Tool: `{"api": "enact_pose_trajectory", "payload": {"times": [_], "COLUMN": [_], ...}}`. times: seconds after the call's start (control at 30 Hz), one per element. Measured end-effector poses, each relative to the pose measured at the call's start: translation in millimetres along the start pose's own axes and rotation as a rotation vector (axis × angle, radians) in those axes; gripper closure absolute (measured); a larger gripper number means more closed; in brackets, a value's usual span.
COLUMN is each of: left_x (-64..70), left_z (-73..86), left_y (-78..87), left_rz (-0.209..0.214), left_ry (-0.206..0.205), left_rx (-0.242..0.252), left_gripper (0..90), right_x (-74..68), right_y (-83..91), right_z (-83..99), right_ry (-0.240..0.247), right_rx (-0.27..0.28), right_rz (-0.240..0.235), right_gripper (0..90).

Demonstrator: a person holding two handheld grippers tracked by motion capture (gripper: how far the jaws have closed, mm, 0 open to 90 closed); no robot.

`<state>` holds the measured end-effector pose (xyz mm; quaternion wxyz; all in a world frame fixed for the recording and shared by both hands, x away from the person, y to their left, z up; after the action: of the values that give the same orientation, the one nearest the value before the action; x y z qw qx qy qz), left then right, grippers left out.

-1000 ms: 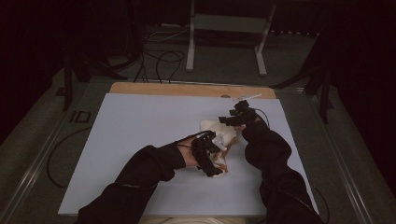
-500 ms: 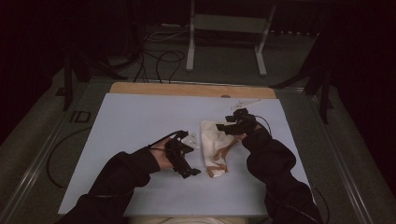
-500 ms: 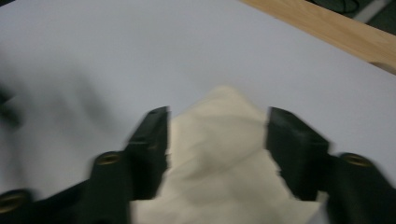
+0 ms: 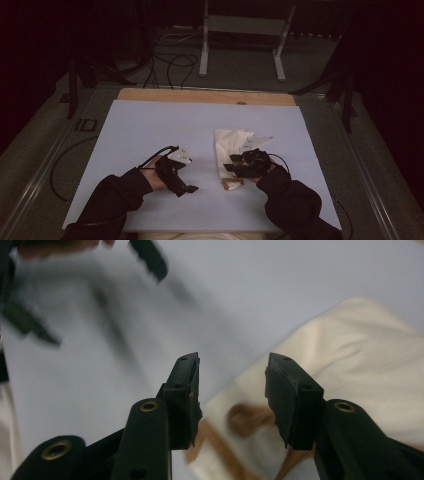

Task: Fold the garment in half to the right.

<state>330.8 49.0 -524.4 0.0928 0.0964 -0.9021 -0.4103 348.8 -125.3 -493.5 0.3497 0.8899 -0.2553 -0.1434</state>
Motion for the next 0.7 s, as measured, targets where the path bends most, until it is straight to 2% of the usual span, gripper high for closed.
{"api": "enact_pose_trajectory", "payload": {"times": [0.03,0.07,0.1,0.13,0.17,0.2,0.23,0.3,0.33,0.37,0.4,0.43,0.53,0.67,0.7], "left_x": [-0.8,-0.8,-0.4,-0.4,-1.0,-1.0,-0.7,-0.3,-0.3,-0.3,-0.3,-1.0,-1.8,-2.4,-3.3], "left_z": [6.6,6.6,9.9,9.9,15.3,15.3,18.5,21.3,21.3,25.2,25.2,29.8,34.9,43.5,47.5], "left_y": [1.6,1.6,2.1,2.1,3.0,3.0,4.4,6.1,6.1,8.6,8.6,11.3,14.3,21.4,26.0], "left_rz": [-0.007,-0.007,-0.01,-0.01,-0.019,-0.019,-0.025,-0.027,-0.027,-0.024,-0.024,-0.031,-0.036,-0.054,-0.07], "left_ry": [0.009,0.009,0.03,0.03,0.038,0.038,0.04,0.051,0.051,0.059,0.059,0.069,0.078,0.101,0.11], "left_rx": [-0.003,-0.003,0.009,0.009,0.007,0.007,0.009,0.02,0.02,0.026,0.026,0.03,0.035,0.064,0.087], "left_gripper": [0.2,0.2,0.2,0.2,0.2,0.2,0.2,0.2,0.2,0.2,0.2,0.2,0.2,0.2,0.2], "right_x": [-4.8,-4.8,-9.6,-9.6,-8.8,-8.8,-4.7,-0.6,-0.6,3.6,3.6,4.4,5.6,9.1,12.2], "right_y": [-0.6,-0.6,-3.4,-3.4,-6.9,-6.9,-9.0,-10.9,-10.9,-11.0,-11.0,-8.7,-2.5,4.2,10.0], "right_z": [4.9,4.9,12.3,12.3,18.6,18.6,22.9,27.0,27.0,30.9,30.9,31.8,32.0,34.3,37.4], "right_ry": [0.019,0.019,0.054,0.054,0.072,0.072,0.092,0.093,0.093,0.111,0.111,0.11,0.101,0.075,0.054], "right_rx": [-0.018,-0.018,-0.054,-0.054,-0.088,-0.088,-0.109,-0.131,-0.131,-0.16,-0.16,-0.164,-0.158,-0.139,-0.128], "right_rz": [0.005,0.005,0.031,0.031,0.06,0.06,0.096,0.104,0.104,0.128,0.128,0.127,0.129,0.148,0.157], "right_gripper": [56.2,56.2,56.1,56.1,58.6,58.6,61.3,71.9,71.9,82.9,82.9,87.2,87.9,87.8,87.6]}}
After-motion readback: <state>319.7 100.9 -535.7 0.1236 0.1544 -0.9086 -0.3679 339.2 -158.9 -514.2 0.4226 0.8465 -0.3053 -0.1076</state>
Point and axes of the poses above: each handheld gripper's, and its own axes: y roughly backward along the jaws, z roughly out of its underside, x roughly to its right, the point moved 8 cm from there along -y, roughly forward along the jaws, and after that the axes turned 2 degrees about -x, right-handed, at the moved point
